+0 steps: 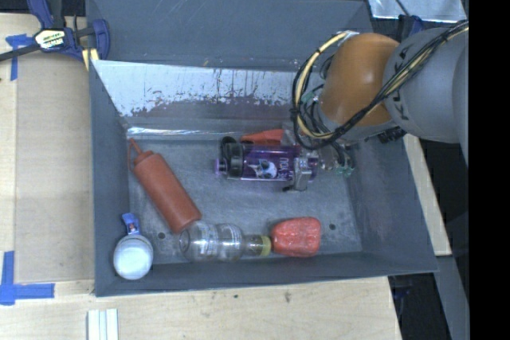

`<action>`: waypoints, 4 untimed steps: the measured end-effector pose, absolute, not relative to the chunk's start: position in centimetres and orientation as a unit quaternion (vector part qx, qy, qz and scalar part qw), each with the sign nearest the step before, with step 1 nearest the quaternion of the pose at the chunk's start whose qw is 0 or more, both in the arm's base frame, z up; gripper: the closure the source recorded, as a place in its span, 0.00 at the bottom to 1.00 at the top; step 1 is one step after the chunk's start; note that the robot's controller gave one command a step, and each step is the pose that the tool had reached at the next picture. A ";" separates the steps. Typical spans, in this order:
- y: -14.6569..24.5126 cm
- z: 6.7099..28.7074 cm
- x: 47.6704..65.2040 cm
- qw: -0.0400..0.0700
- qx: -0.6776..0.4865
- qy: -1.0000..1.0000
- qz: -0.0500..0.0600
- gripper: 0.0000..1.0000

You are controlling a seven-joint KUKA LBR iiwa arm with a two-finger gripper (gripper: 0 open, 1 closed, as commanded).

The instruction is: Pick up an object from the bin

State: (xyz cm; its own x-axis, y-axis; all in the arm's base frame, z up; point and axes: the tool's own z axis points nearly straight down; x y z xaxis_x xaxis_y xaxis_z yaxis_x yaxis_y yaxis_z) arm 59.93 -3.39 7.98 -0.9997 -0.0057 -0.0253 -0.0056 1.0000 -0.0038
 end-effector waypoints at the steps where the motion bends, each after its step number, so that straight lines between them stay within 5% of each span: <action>1: -3.4 8.0 59.9 0.013 -0.003 1.000 -0.002 1.00; 4: -3.4 10.3 59.8 0.003 -0.003 1.000 -0.001 1.00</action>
Offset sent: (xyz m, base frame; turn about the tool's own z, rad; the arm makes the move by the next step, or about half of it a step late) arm -0.0001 0.0000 0.0446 0.0000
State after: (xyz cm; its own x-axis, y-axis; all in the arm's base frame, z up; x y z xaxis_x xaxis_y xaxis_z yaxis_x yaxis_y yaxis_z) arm 59.82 -3.42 10.25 -1.0000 -0.0069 -0.0067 -0.0069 1.0000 -0.0016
